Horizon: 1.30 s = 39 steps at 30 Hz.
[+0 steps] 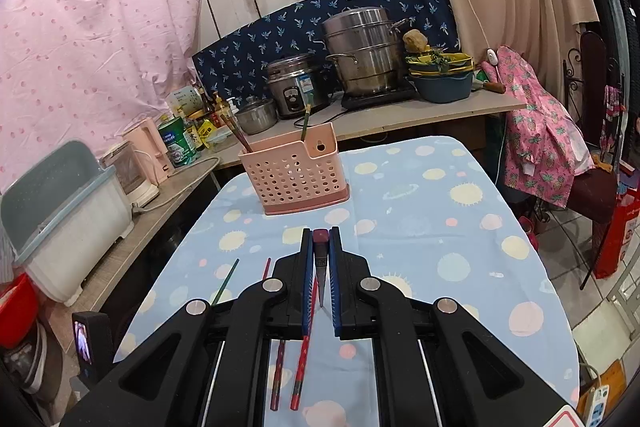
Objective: Organize utensils
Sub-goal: 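Lift both chopsticks and lower them tip-first into the pink basket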
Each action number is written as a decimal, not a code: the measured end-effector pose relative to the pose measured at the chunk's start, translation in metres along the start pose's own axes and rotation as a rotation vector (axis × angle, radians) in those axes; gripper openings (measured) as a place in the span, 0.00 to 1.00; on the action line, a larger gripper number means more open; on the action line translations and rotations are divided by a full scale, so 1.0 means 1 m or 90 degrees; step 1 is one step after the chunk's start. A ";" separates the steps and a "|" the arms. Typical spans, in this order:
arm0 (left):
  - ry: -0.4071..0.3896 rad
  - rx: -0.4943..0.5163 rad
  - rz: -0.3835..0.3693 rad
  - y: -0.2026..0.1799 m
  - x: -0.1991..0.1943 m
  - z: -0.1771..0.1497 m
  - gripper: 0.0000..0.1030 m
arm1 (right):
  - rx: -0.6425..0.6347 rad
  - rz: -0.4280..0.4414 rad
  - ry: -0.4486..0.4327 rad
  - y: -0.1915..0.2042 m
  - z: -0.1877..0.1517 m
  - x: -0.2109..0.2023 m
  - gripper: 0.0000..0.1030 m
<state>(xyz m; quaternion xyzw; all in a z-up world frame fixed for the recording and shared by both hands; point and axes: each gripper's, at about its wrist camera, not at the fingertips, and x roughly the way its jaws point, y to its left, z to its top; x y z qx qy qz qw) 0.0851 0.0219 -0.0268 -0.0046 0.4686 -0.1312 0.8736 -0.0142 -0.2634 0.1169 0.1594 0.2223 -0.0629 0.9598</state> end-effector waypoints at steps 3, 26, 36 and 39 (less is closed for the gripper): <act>0.005 0.005 0.003 -0.001 0.004 -0.002 0.26 | 0.001 -0.001 0.001 0.000 -0.002 0.000 0.07; -0.093 0.004 -0.034 -0.013 -0.070 0.061 0.07 | 0.003 0.008 -0.014 -0.006 0.018 0.002 0.07; -0.160 0.022 -0.048 -0.034 -0.103 0.134 0.07 | -0.005 0.026 -0.023 -0.002 0.055 0.021 0.07; -0.173 0.022 -0.054 -0.039 -0.107 0.157 0.07 | 0.004 0.039 -0.020 -0.002 0.067 0.030 0.07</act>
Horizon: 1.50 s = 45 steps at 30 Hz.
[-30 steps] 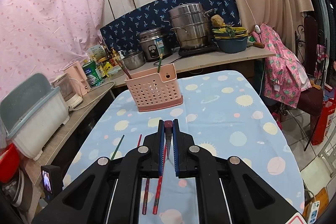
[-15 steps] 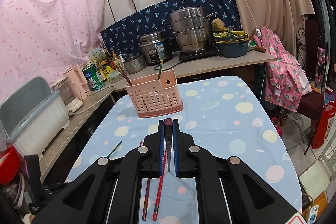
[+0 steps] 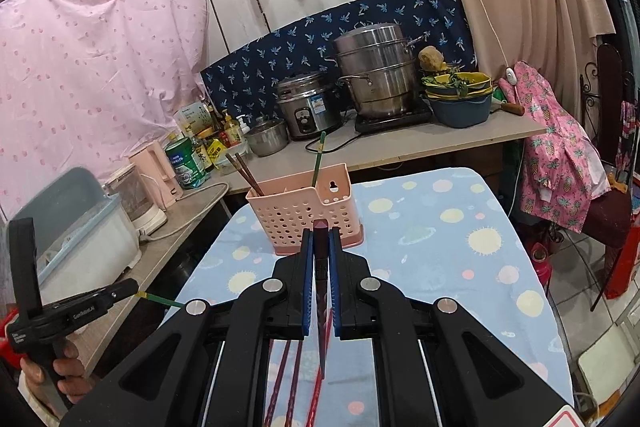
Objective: Organize utensils
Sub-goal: 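Lift both chopsticks and lower them tip-first into the pink basket, then open both tools to release the chopsticks into the basket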
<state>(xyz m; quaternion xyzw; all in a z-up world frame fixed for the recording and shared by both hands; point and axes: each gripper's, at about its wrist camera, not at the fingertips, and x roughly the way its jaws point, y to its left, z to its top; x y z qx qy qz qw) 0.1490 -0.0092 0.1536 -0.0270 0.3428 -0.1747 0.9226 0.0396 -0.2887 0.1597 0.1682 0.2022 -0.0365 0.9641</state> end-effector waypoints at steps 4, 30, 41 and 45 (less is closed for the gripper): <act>-0.016 -0.003 -0.007 -0.006 0.005 0.032 0.07 | 0.018 0.023 0.002 -0.002 0.021 0.016 0.07; -0.250 -0.005 0.003 -0.058 0.053 0.232 0.07 | 0.039 0.061 -0.112 0.015 0.189 0.162 0.07; -0.167 0.000 0.028 -0.045 0.128 0.205 0.07 | 0.008 0.041 -0.033 0.014 0.151 0.227 0.07; -0.155 0.003 0.032 -0.044 0.138 0.195 0.07 | 0.005 0.042 -0.007 0.015 0.139 0.239 0.08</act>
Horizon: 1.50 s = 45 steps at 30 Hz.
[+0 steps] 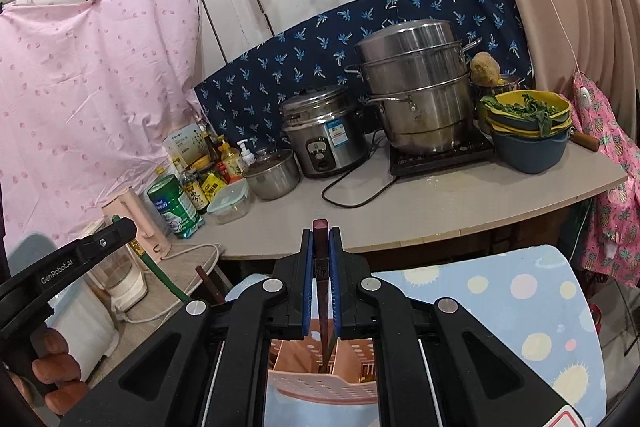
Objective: Organize utensils
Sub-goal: 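Open both tools to release the chopsticks into the basket, then move both open tools back to the four red chopsticks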
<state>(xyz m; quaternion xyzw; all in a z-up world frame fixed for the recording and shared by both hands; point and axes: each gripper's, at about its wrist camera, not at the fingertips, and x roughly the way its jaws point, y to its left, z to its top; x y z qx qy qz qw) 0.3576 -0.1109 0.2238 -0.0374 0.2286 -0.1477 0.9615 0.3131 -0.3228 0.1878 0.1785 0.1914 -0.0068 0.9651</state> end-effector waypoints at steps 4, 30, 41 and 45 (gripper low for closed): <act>0.002 -0.006 0.012 0.003 -0.002 -0.006 0.31 | 0.005 -0.007 -0.002 -0.001 -0.003 -0.003 0.20; 0.070 0.070 0.099 0.003 -0.092 -0.086 0.57 | -0.057 -0.011 0.007 0.028 -0.060 -0.121 0.45; 0.134 0.054 0.084 0.022 -0.132 -0.155 0.58 | -0.079 -0.029 0.051 0.035 -0.127 -0.171 0.46; 0.148 0.055 0.082 0.026 -0.144 -0.181 0.58 | -0.079 -0.037 0.070 0.036 -0.157 -0.186 0.46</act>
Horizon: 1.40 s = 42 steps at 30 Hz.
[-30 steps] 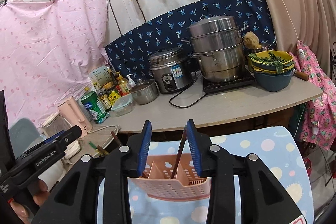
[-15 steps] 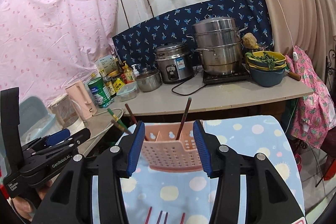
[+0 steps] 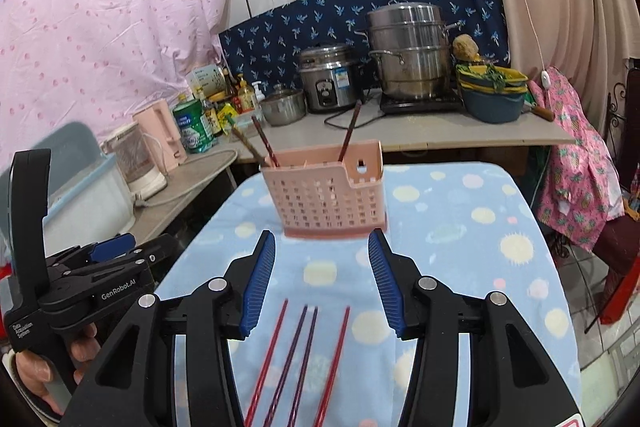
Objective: Organize utensils
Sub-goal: 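Move both open tools back to the four red chopsticks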
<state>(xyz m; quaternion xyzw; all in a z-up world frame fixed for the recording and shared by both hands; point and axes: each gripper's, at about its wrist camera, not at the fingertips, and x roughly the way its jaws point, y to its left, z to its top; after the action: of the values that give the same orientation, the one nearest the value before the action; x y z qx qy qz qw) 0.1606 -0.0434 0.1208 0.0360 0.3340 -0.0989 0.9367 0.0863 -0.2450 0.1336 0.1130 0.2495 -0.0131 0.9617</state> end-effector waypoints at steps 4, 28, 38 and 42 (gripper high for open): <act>0.014 0.006 -0.002 0.001 -0.006 -0.031 0.58 | 0.003 -0.009 0.022 0.002 -0.032 -0.009 0.46; 0.113 0.020 -0.004 -0.011 0.002 -0.158 0.58 | 0.010 -0.046 0.154 0.004 -0.173 -0.012 0.46; 0.121 0.013 -0.013 -0.009 0.003 -0.171 0.58 | 0.006 -0.032 0.185 0.015 -0.195 0.002 0.31; 0.127 0.011 -0.016 -0.009 0.005 -0.175 0.58 | 0.004 -0.031 0.192 0.017 -0.199 0.007 0.27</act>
<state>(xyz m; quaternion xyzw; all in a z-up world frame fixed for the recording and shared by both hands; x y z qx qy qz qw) 0.0539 -0.0298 -0.0178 0.0495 0.4253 -0.1095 0.8970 -0.0010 -0.1832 -0.0358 0.1110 0.3934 -0.0201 0.9124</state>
